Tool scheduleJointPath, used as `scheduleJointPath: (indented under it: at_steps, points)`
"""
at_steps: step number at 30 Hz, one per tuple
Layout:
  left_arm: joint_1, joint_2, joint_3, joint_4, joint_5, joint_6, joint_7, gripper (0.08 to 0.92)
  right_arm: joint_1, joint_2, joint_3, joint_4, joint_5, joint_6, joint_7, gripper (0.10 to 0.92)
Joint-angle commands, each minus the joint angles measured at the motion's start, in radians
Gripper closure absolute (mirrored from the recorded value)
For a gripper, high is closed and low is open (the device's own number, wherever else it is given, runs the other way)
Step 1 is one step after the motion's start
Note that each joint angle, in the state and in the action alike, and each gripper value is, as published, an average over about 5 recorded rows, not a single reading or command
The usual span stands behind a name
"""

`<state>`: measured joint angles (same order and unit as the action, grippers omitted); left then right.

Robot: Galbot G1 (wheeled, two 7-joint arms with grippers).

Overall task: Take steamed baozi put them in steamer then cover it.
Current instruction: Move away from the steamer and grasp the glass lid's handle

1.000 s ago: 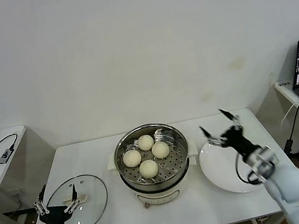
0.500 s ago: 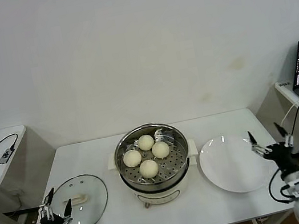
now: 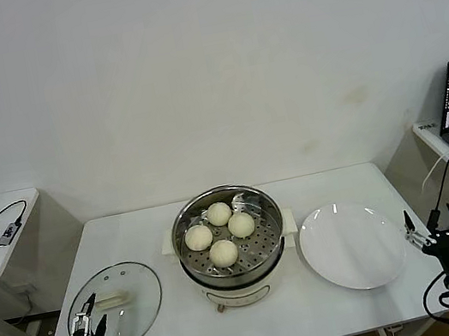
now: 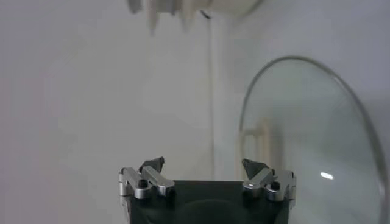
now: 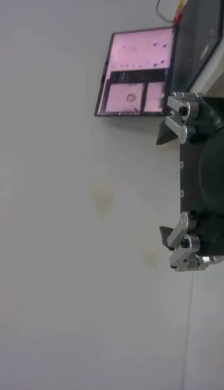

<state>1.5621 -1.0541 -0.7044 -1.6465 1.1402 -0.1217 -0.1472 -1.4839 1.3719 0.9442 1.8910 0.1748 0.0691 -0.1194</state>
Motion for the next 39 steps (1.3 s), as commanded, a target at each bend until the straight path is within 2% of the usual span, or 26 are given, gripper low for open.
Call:
scheduleJointPath:
  at_steps: [1,27,39]
  points:
    - [-0.119,0.011,0.034,0.132,0.088,-0.007,0.005,0.177,-0.021,0.019,0.024,-0.001,0.001,0.004,0.015,0.203]
    - [-0.303,0.003,0.101,0.234,0.098,-0.006,0.009,0.177,-0.057,0.054,-0.003,-0.028,-0.014,0.038,0.027,0.203]
    - [-0.348,-0.011,0.114,0.301,0.046,-0.007,-0.01,0.177,-0.068,0.06,-0.02,-0.026,-0.04,0.044,0.02,0.203]
